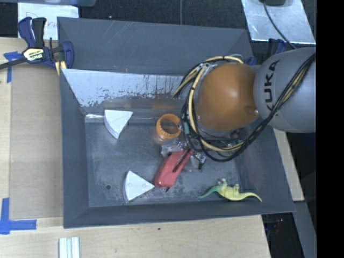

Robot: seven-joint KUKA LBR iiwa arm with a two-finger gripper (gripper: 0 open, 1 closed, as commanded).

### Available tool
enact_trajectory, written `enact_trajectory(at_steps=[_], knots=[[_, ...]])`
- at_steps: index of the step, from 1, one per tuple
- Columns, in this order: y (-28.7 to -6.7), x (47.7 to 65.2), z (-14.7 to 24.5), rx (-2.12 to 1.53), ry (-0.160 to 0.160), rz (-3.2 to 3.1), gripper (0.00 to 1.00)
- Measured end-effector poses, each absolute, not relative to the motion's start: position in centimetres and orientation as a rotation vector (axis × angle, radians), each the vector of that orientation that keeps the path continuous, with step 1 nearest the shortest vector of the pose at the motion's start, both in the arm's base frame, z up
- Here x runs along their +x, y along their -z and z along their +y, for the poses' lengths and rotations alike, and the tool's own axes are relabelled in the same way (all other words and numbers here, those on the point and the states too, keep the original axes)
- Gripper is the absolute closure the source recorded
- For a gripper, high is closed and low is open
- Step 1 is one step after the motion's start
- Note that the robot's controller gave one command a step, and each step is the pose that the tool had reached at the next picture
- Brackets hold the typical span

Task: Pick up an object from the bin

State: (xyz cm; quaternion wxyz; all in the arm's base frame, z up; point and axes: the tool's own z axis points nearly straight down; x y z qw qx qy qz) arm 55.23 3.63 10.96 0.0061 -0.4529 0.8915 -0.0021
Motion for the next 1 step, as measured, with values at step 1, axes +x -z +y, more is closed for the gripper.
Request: enact_trajectory(at_steps=[1], knots=[[-14.24, 55.13, 3.63, -1.417, 0.004, 2.793, 1.00]])
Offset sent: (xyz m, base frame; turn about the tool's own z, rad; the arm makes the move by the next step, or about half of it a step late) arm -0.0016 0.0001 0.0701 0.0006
